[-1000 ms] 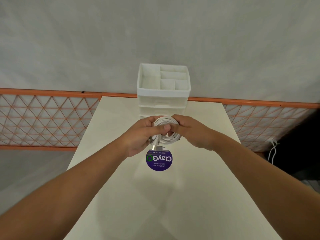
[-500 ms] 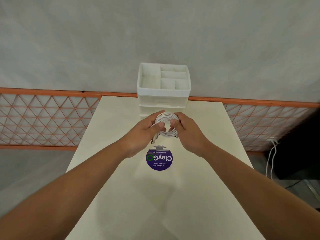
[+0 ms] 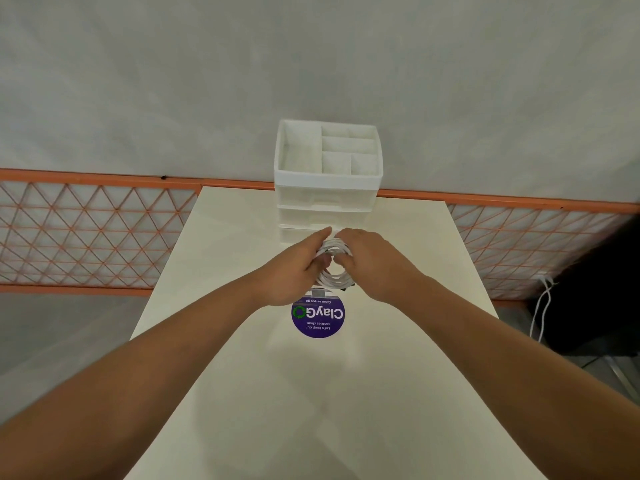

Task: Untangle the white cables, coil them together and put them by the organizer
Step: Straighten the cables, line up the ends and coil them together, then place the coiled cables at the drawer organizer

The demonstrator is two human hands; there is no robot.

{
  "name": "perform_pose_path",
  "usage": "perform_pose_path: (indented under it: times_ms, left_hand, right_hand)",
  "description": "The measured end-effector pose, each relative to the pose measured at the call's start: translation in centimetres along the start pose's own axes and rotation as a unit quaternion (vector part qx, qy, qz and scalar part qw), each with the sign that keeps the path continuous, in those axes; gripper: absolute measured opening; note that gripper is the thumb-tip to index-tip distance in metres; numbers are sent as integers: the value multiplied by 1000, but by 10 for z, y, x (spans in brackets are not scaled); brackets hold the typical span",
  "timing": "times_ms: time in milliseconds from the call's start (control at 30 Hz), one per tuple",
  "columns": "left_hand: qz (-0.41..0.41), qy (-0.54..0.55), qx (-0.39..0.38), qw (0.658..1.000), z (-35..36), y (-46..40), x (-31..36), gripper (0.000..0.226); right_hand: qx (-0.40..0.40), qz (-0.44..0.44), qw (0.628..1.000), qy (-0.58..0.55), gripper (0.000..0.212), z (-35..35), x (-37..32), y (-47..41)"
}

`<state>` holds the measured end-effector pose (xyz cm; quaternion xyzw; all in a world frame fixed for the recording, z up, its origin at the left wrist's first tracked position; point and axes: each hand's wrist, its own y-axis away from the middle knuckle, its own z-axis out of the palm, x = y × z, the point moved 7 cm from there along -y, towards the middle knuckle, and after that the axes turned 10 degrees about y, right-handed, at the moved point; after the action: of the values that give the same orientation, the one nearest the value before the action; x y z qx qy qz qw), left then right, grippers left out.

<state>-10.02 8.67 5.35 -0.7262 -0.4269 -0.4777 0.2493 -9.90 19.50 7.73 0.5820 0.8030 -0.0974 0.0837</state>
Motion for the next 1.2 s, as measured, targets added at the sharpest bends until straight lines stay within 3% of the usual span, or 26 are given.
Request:
perform_pose_path:
  times_ms: [200, 367, 500, 667, 733, 900, 1067, 1200]
  left_hand:
    - [16, 37, 20, 999, -13, 1, 4, 47]
    - [44, 30, 11, 999, -12, -2, -3, 27]
    - [4, 51, 22, 998, -14, -9, -21, 21]
    - [-10, 2, 24, 1000, -16, -17, -39, 19]
    - [-15, -4, 39, 999, -19, -20, -44, 21]
    - [-58, 22, 154, 986, -49, -32, -65, 18]
    - [-106, 45, 218, 969, -78, -47, -89, 23]
    - [-114, 44, 239, 963, -92, -59, -103, 21]
  right_hand:
    - [37, 39, 992, -111, 21, -7, 13, -3]
    - [-1, 40, 983, -182, 19, 6, 15, -7]
    - [-29, 51, 976, -209, 22, 18, 21, -17]
    - [-54, 25, 982, -182, 19, 30, 21, -34]
    - [-79, 38, 970, -226, 30, 36, 25, -41]
    - [-44, 195, 897, -394, 46, 52, 70, -63]
    - [-86, 317, 810, -486, 18, 104, 90, -88]
    - [-97, 380, 697, -601, 8, 140, 83, -112]
